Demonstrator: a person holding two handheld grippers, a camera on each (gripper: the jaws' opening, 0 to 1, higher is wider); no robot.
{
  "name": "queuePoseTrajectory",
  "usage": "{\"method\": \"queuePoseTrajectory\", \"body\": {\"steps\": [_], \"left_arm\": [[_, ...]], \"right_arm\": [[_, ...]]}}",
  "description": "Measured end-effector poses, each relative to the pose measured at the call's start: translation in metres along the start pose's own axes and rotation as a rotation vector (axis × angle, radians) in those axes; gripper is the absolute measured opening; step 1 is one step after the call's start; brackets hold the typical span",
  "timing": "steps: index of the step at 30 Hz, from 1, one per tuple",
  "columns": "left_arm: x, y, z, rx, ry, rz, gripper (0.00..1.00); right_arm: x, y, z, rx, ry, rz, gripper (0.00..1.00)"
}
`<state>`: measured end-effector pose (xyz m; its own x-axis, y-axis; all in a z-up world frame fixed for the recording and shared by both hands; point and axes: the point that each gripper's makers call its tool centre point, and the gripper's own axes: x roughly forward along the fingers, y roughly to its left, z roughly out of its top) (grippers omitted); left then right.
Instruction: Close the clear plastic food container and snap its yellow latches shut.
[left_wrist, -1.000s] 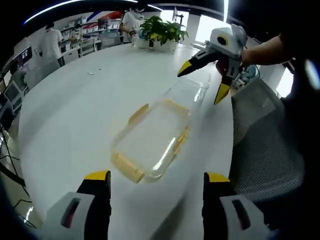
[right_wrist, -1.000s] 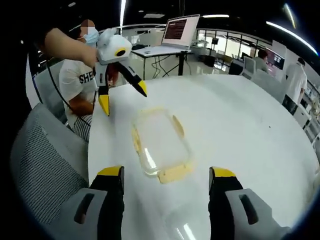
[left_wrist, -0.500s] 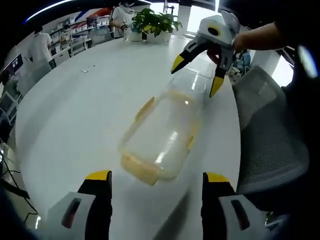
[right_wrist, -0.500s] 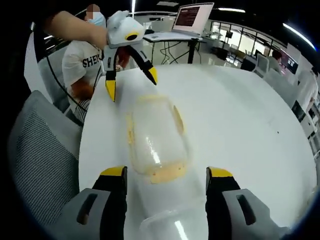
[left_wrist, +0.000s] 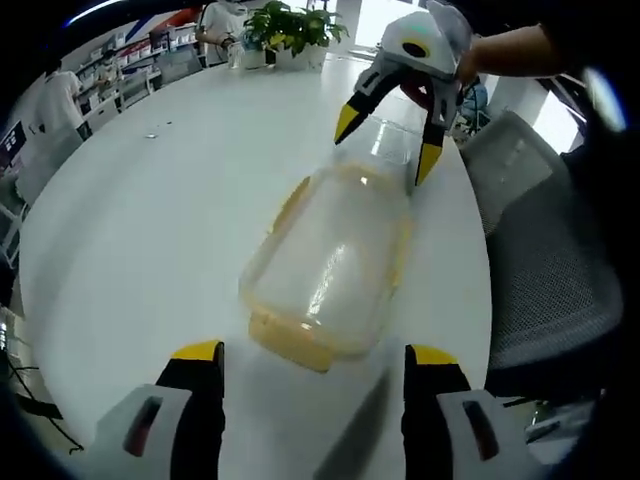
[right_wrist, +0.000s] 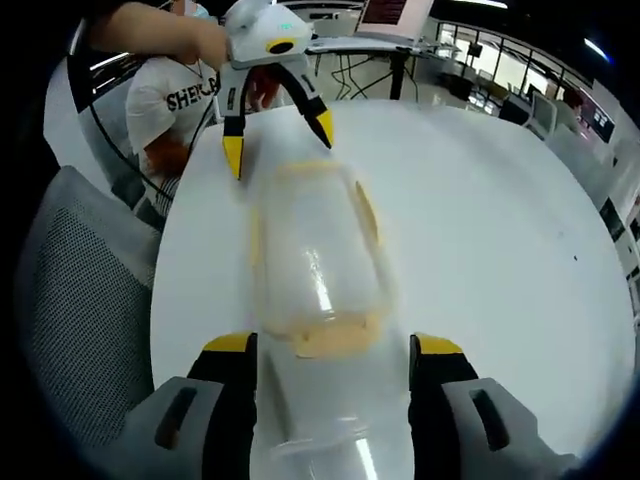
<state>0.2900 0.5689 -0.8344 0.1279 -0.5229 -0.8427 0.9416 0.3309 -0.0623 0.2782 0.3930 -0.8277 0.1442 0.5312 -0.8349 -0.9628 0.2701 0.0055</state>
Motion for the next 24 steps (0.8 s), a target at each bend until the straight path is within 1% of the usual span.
{"method": "queuePoseTrajectory", "body": {"steps": [3, 5, 6, 7, 9, 12, 18, 24], "left_arm": [[0.0, 0.001, -0.001, 0.014, 0.01, -0.011, 0.69], [0.001, 0.003, -0.001, 0.037, 0.022, -0.017, 0.67], [0.001, 0.004, -0.002, 0.045, 0.027, -0.02, 0.66], [0.002, 0.005, -0.001, 0.058, 0.032, -0.024, 0.66], [0.003, 0.006, -0.001, 0.074, 0.038, -0.025, 0.65], [0.006, 0.007, 0.001, 0.104, 0.049, -0.037, 0.63], [0.008, 0.008, 0.001, 0.183, 0.089, -0.055, 0.59], [0.008, 0.01, 0.002, 0.235, 0.112, -0.073, 0.55]], "right_arm": [[0.002, 0.001, -0.002, -0.016, 0.031, 0.018, 0.57], [0.004, 0.002, -0.001, -0.025, 0.038, 0.031, 0.6], [0.005, 0.001, -0.002, -0.032, 0.048, 0.033, 0.61], [0.006, 0.001, -0.003, -0.042, 0.064, 0.036, 0.6], [0.007, -0.002, -0.003, -0.058, 0.072, 0.033, 0.6], [0.009, -0.004, -0.004, -0.059, 0.089, 0.041, 0.57], [0.012, -0.002, -0.007, -0.101, 0.132, 0.061, 0.56], [0.015, -0.003, -0.007, -0.125, 0.159, 0.066, 0.52]]}}
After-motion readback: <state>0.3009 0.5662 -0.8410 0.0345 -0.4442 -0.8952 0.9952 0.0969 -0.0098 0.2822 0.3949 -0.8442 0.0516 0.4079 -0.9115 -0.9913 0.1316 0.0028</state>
